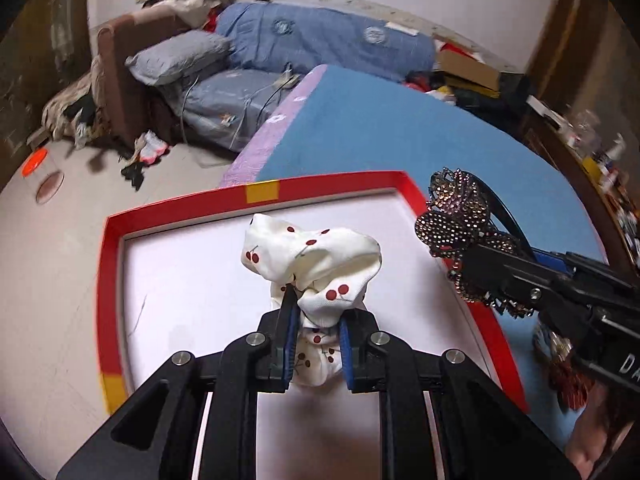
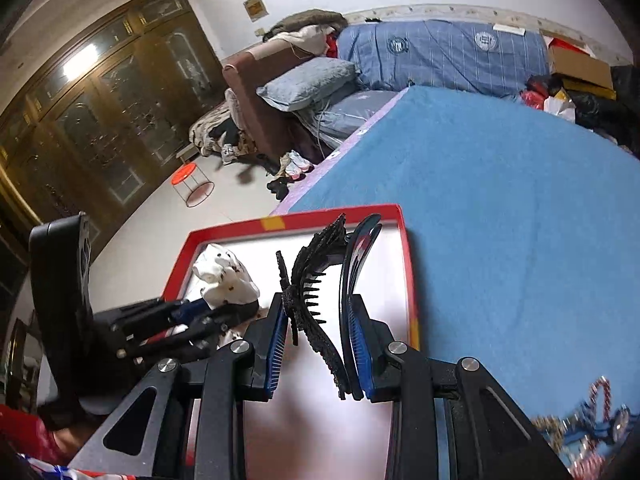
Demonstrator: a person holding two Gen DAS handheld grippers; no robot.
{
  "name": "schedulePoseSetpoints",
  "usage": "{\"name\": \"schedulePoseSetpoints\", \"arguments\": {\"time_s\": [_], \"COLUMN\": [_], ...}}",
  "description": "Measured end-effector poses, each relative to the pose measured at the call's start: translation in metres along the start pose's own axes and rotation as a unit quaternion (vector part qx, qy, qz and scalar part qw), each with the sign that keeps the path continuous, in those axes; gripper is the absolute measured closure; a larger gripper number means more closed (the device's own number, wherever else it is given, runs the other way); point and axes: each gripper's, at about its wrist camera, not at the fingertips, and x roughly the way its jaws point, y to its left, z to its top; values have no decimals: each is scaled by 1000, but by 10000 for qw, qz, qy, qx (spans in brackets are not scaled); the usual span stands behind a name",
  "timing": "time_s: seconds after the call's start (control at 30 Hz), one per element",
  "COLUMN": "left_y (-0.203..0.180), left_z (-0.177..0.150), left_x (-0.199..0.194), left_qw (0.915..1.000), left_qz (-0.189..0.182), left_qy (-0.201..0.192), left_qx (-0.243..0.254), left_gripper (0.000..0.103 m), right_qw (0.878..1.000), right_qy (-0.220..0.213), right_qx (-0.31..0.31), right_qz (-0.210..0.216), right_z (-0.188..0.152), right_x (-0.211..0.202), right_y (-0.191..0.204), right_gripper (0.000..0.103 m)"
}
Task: Organize jewelry
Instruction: 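Open both tools to drop the scrunchie and black clips into the tray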
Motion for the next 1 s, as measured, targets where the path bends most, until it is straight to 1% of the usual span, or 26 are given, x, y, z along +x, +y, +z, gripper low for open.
{"name": "schedulePoseSetpoints", "arguments": {"time_s": [0.03, 0.1, 0.2, 0.3, 0.37, 0.4, 0.5, 0.57, 0.6, 0.63, 0.67, 0.73, 0.8, 0.9, 1.0], "left_y": [4, 9, 10, 12, 12, 13, 18, 20, 21, 22, 22, 21, 20, 13, -1], "left_z": [4, 10, 17, 20, 21, 22, 24, 23, 23, 22, 21, 19, 16, 6, -10], "left_x": [8, 16, 22, 26, 28, 29, 28, 28, 27, 24, 22, 18, 11, -1, -10], "left_qw": [9999, 9996, 9994, 9994, 9993, 9991, 9987, 9985, 9981, 9977, 9977, 9979, 9977, 9981, 9992], "left_qz": [-79, -65, -80, -133, -126, -152, -135, -166, -203, -241, -246, -220, -278, -229, -55], "left_qy": [84, 128, 112, 105, 74, 65, -1, 37, 41, 18, 0, 8, -57, -91, -156], "left_qx": [-106, -248, -304, -310, -344, -382, -498, -521, -579, -631, -638, -613, -615, -567, -376], "left_gripper": [86, 86, 86, 83, 74, 63, 56, 49, 44, 43, 42, 42, 42, 42, 42], "right_qw": [10000, 9999, 9995, 9991, 9990, 9990, 9990, 9988, 9987, 9986, 9985, 9984, 9982, 9979, 9974], "right_qy": [10, 30, 71, 111, 159, 171, 162, 177, 198, 206, 180, 97, 23, -99, -222], "right_qx": [36, 102, 258, 389, 397, 381, 392, 429, 446, 477, 511, 547, 589, 627, 650], "right_qz": [-39, -105, -147, -110, -123, -133, -146, -141, -140, -110, -56, -57, 57, 109, 209], "right_z": [4, 12, 18, 23, 24, 23, 21, 22, 21, 19, 20, 20, 20, 17, 10], "right_x": [8, 25, 39, 51, 59, 60, 64, 65, 65, 64, 63, 58, 52, 37, 17], "right_y": [-1, -5, -13, -21, -22, -24, -27, -29, -31, -32, -34, -36, -38, -37, -35], "right_gripper": [69, 69, 69, 69, 69, 69, 67, 67, 67, 65, 59, 51, 51, 50, 50]}}
